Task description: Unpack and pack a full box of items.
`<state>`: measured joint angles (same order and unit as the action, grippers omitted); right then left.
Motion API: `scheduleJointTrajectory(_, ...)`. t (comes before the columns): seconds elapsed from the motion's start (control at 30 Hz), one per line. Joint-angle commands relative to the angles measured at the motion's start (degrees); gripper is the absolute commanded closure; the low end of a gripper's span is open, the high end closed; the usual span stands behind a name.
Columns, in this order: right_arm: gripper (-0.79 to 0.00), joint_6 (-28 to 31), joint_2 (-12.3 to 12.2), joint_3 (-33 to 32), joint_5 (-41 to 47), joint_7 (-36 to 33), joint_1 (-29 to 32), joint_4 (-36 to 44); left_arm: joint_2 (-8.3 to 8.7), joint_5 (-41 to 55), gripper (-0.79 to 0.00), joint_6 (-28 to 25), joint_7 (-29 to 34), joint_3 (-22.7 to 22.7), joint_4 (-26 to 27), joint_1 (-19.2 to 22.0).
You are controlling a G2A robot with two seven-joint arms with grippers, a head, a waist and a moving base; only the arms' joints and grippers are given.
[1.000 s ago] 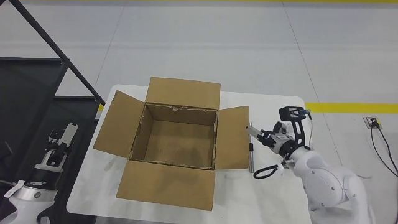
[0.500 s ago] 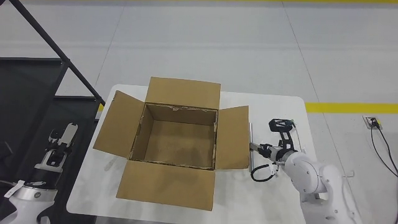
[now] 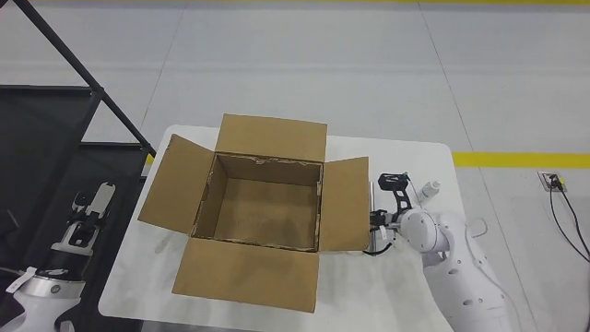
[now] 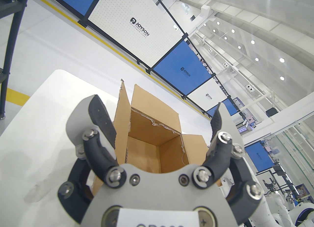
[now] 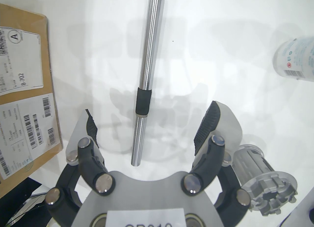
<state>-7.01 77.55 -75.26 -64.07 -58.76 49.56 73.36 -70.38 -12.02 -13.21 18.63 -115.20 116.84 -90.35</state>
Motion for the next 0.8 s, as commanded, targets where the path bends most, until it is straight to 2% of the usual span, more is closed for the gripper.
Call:
scheduleJointTrajectory(0.0,-0.785,-1.2,0.2,1.2,-1.0,-0.3,-0.8,-1.0,0.00,0.0,-0.785,0.0,0.0,0.0,0.0,0.0)
scheduleJointTrajectory(0.33,-0.699,-4.5,1.0,6.2,-4.5,-3.9,-4.0,-3.8,0.00,0.0,-0.785,0.0,0.0,0.0,0.0,0.0)
scheduleJointTrajectory(0.43,-0.723,-5.1,1.3,7.2,-4.8,-4.3,-4.8,-4.5,0.00,0.0,-0.785,0.0,0.0,0.0,0.0,0.0)
scheduleJointTrajectory(0.47,-0.785,-5.3,1.4,7.4,-4.8,-4.2,-5.1,-4.8,0.00,0.0,-0.785,0.0,0.0,0.0,0.0,0.0)
scheduleJointTrajectory(0.77,-0.785,-6.6,1.5,7.5,-4.9,-3.1,-5.7,-4.9,0.00,0.0,-0.785,0.0,0.0,0.0,0.0,0.0)
